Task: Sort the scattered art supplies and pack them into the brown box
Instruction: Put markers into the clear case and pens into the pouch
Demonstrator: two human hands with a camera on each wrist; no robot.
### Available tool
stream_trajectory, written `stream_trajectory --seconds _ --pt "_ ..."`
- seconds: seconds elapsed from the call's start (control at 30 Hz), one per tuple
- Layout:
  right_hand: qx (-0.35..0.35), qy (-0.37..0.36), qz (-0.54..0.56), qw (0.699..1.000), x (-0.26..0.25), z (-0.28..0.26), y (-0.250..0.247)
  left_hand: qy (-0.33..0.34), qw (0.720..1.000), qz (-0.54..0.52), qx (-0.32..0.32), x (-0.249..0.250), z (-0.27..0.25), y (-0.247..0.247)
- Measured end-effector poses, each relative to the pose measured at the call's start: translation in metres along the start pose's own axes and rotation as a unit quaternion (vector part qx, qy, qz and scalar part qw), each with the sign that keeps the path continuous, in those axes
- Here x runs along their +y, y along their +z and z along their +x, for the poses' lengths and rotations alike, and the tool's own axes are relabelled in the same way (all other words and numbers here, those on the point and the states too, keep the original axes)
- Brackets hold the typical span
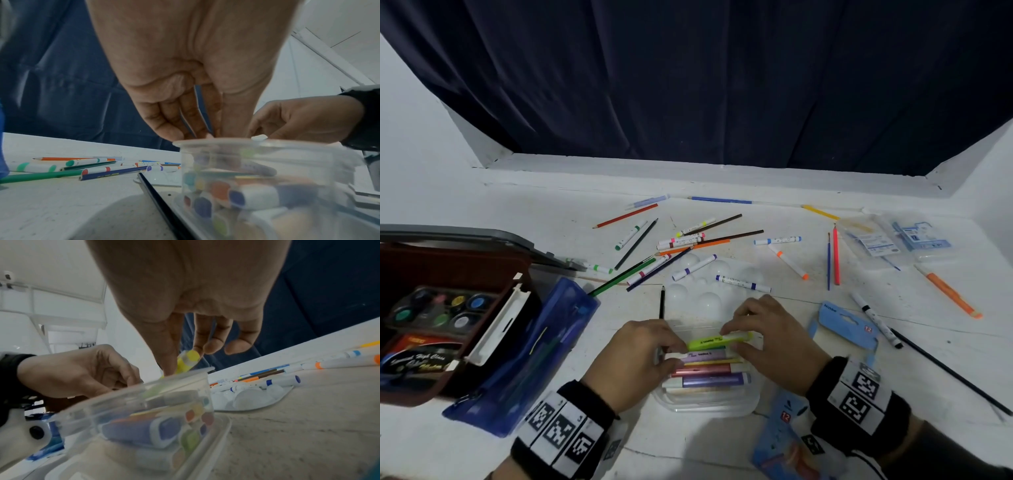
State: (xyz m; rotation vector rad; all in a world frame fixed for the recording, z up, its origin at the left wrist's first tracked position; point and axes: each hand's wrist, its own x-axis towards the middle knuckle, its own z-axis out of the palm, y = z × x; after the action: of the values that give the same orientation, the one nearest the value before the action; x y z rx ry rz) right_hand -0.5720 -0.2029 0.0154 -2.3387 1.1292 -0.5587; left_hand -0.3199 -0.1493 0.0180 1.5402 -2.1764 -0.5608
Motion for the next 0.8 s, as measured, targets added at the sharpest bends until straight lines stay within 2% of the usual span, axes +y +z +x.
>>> stream_trajectory --seconds 0.1,0.27,0.5,0.8 --pt "-0.014 0.017 -0.027 0.999 -0.002 0.005 0.001 -0.004 1.000 0.013 -0.004 0.000 0.002 0.002" --pt "-0.083 0.046 -0.003 0.996 -0.007 0.010 0.003 -0.022 1.000 0.019 -0.011 0.004 0.004 0.002" --pt "-0.091 0.063 0.009 0.994 -0.009 0.017 -0.001 -0.053 0.997 0.041 -0.024 0.011 0.007 -0.002" --pt "-0.116 0.073 -0.002 0.991 -0.011 0.027 -0.005 -0.099 0.991 0.091 0.007 0.021 0.014 0.000"
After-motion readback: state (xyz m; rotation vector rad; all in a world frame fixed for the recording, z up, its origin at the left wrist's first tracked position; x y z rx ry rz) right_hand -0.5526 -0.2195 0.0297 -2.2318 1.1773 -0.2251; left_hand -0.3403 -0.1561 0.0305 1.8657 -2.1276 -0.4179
